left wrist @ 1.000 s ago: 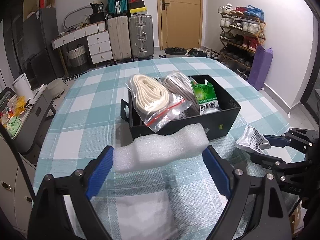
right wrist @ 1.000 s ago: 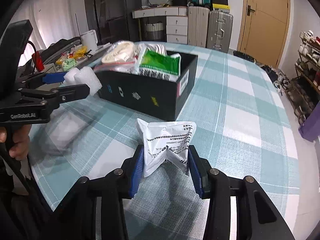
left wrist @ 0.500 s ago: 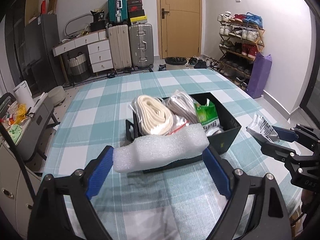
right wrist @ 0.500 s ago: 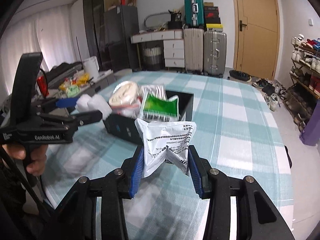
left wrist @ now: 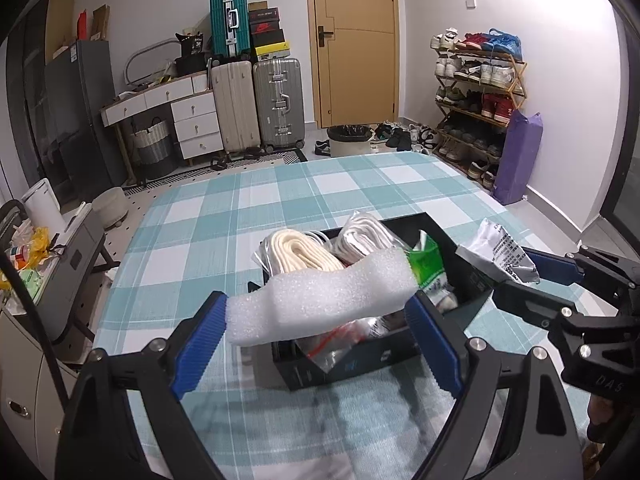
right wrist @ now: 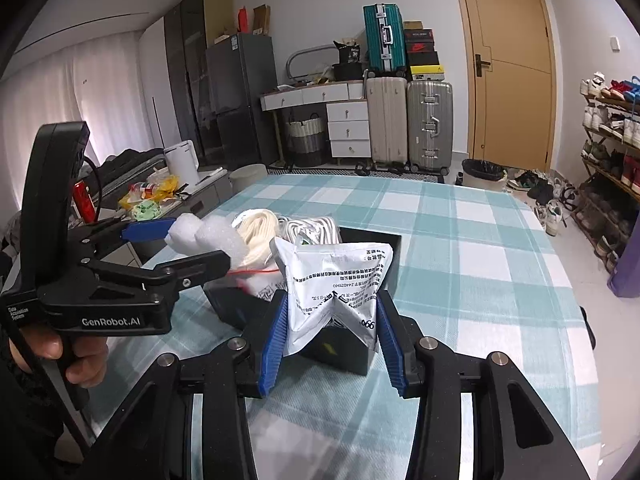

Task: Organize soft objects
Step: 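Lower the foam block and paper sachet into the box and open both grippers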

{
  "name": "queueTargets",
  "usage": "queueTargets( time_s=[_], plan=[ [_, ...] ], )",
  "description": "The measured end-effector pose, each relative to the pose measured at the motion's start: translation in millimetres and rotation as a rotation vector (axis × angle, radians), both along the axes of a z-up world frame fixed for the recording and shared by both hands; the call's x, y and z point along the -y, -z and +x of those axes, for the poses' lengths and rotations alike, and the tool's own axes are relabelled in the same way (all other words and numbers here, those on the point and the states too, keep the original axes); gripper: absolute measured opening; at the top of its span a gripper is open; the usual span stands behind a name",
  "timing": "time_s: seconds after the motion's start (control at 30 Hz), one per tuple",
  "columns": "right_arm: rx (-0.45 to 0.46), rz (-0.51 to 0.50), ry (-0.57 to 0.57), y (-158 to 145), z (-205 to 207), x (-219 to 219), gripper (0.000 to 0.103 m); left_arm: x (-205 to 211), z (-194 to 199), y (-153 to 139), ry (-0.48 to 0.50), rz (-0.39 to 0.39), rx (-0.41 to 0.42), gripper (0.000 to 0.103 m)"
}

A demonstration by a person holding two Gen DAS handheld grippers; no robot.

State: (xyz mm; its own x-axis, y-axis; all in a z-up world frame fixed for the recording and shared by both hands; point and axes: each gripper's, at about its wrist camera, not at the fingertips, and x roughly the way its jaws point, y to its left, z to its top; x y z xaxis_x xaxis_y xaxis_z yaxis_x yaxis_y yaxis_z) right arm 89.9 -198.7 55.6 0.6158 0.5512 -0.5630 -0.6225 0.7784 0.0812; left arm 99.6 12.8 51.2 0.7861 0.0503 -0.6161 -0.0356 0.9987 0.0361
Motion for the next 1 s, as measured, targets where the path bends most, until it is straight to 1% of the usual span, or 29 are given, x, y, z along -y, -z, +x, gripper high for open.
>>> queueTargets(
  time_s=[0.2,0.33,0.4,0.57,0.73,1.0],
  plan=[
    [0.005,0.007,-0.017,1.9,10.7,-14.9,0.043,-0.7,13.5,2.5,-0.002,0.005,-0.005,0.089],
    [0.005,-0.001,-0.019,4.2,19.1,-22.9,0.043,-1.2,21.2,5.6,-0.015,0.029,-0.004,0.089],
    [-0.002,0.001,-0.023,6.4,24.1,-25.0,0.043,-2.1,23.9,7.2,-0.018,0.029,-0.006,0.089],
    [-0.020,-0.015,-0.030,15.0,32.2,-30.7,0.043,-4.9,30.3,12.2,-0.020,0.025,-0.018,0.089],
    [-0.035,-0.033,-0.029,23.6,40.1,-33.8,0.043,-4.5,33.3,16.2,-0.012,0.040,-0.023,0.089],
    [-0.028,-0.065,-0.035,29.4,47.0,-40.6,0.043,-6.5,38.3,20.1,-0.015,0.037,-0.037,0.089]
  ],
)
